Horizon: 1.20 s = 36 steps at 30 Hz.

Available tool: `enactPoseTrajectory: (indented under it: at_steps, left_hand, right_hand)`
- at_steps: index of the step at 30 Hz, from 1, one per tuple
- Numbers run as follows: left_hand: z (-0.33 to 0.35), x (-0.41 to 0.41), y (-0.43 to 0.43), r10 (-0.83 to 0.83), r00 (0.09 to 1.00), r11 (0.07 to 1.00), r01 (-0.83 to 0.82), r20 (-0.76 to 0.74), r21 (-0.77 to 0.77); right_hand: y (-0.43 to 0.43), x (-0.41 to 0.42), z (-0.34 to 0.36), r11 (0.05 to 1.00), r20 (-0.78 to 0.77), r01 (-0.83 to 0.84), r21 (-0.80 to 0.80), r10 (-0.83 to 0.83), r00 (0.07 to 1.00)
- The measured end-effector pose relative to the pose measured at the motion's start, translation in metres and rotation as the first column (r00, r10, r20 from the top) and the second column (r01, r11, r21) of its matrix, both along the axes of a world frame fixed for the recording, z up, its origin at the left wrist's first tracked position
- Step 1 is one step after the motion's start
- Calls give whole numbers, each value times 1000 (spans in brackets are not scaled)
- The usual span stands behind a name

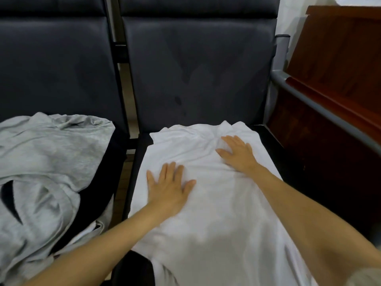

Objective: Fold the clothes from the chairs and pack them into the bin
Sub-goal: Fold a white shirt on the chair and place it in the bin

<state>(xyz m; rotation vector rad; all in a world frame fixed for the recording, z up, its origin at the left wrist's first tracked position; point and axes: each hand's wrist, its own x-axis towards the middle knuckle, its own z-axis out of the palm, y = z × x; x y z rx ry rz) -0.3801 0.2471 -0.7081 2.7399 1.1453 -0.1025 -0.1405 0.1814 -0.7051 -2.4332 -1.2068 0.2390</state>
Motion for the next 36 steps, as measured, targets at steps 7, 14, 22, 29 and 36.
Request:
enactPoseTrajectory:
  at_steps: [7, 14, 22, 29, 36]
  left_hand:
    - [3, 31, 48, 12, 999, 999, -13, -36, -30]
    - [16, 6, 3, -143, 989, 962, 129, 38, 242]
    - [19, 8, 28, -102, 995, 993, 102, 5, -55]
    - [11, -16, -17, -392, 835, 919, 336, 385, 207]
    - [26, -41, -41, -224, 954, 975, 219, 199, 48]
  right_hand:
    - [-61, -77, 30, 997, 157, -50, -56, 58, 986]
    - [-66, -58, 10, 914, -9, -51, -403, 52, 999]
    - [-22, -21, 17, 996, 62, -50, -71, 55, 997]
    - [-94, -68, 1, 992, 138, -126, 29, 121, 983]
    - [-112, -76, 23, 989, -31, -114, -99, 111, 993]
